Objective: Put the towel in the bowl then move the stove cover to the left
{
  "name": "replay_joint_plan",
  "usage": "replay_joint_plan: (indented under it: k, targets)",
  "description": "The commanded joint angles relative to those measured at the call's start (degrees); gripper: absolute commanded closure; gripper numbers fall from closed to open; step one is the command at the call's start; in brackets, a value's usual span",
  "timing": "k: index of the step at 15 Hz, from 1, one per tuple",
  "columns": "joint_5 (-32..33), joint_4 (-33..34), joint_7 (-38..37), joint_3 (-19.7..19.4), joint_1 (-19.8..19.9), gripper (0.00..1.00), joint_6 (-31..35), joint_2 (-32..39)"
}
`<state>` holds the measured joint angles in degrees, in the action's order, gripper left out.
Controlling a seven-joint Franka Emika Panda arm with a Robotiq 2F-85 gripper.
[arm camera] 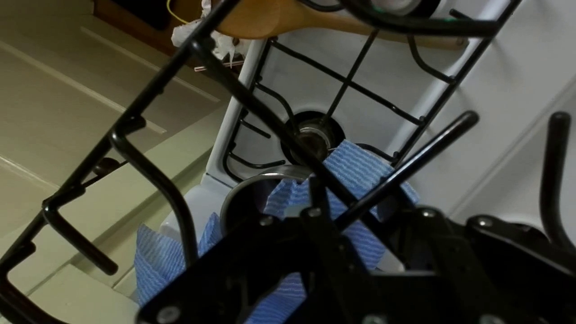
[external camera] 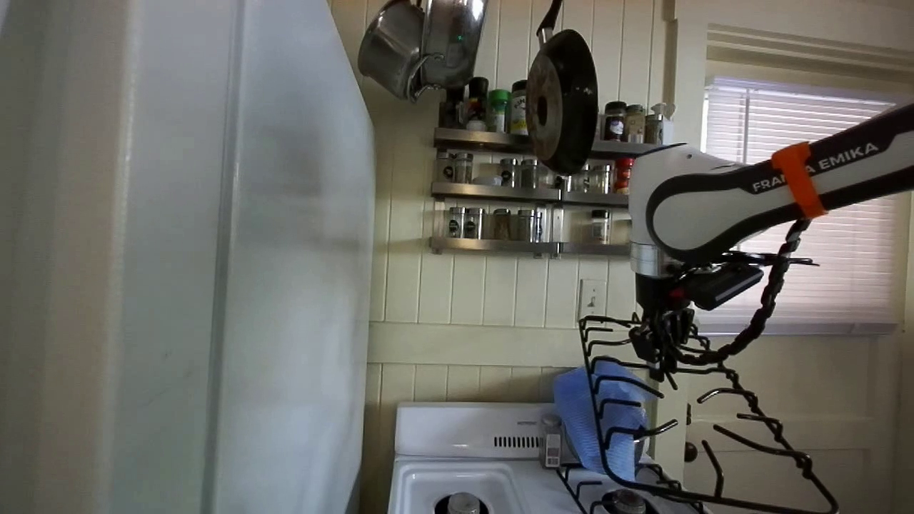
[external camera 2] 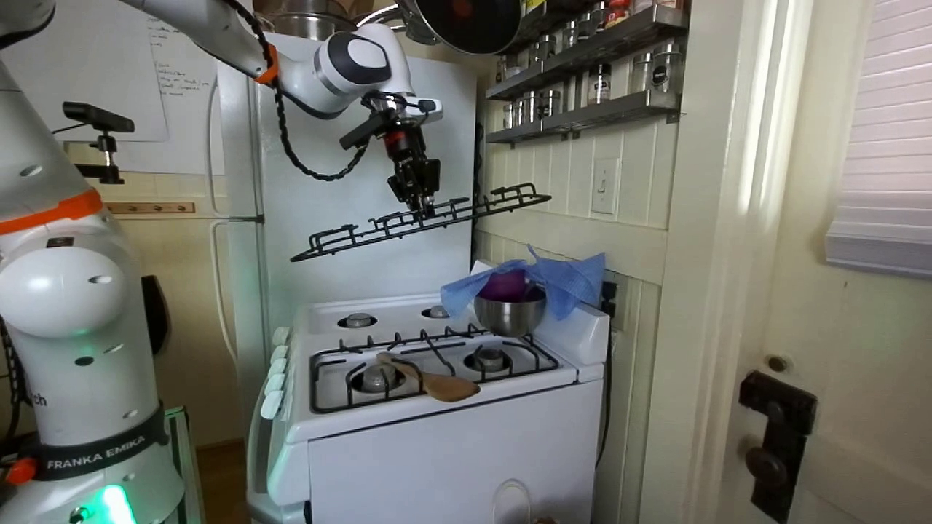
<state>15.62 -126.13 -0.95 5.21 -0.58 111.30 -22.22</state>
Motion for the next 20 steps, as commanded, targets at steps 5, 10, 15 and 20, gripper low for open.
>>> replay_joint_plan:
  k: [5,10,15,20]
  targets:
    - [-1.3,3.1,-14.3,7.9,-4.8,0.92,3.2,8.1]
    - [1.3,7.3,-23.1,12.7,-8.6,0.92,5.0,14.2]
    - [-2.6,10.1,-16.0,10.2,-9.4,0.92,5.8,16.6]
    - [-3.0,10.5,-16.1,9.7,-10.1,0.67,5.9,19.0]
